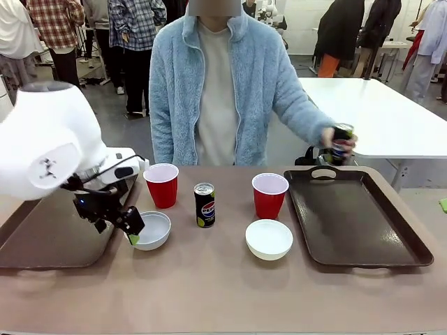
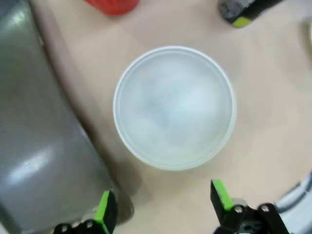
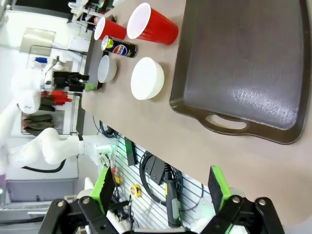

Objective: Prepare tableware on both trays.
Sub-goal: Pick up a Picnic Bowl from the table and place it on a Handle tray.

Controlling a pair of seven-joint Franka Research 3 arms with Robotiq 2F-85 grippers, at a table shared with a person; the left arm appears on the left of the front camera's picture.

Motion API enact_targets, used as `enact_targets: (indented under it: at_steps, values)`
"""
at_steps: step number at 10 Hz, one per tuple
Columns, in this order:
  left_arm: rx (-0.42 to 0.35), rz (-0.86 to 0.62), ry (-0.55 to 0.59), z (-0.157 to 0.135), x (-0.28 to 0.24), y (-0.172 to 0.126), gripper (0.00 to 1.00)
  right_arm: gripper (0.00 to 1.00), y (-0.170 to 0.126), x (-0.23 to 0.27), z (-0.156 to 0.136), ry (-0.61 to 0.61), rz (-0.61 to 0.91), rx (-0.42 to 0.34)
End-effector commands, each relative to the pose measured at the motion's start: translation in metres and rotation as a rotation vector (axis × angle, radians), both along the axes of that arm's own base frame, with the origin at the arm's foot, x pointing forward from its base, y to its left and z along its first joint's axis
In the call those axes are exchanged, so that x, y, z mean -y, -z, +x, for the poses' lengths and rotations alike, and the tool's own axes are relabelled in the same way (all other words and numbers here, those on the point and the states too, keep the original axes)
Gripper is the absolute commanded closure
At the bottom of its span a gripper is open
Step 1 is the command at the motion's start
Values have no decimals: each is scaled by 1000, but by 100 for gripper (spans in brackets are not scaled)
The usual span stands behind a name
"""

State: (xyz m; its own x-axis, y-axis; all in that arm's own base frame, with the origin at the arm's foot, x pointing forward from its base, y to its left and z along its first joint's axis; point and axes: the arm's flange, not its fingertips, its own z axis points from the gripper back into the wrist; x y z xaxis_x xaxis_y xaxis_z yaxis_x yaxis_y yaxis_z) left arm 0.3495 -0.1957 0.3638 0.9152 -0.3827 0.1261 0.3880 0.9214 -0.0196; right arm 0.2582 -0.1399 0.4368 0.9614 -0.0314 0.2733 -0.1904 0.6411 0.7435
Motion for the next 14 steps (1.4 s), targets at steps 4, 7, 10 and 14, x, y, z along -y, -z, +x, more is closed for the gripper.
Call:
enact_targets:
  at_steps: [4, 7, 10, 14]
  values:
    - [-2, -12, -19, 9, -1, 19, 0, 0, 1, 1, 2, -8, 25, 20]
    - [-2, -12, -19, 9, -1, 19, 0, 0, 1, 1, 2, -8, 25, 20]
    - [-6, -29, -14, 16, 7, 17, 0, 0, 1, 1, 2, -8, 25, 20]
    - [28, -17, -70, 43, 33, 24, 0, 0, 1, 1, 2, -8, 25, 20]
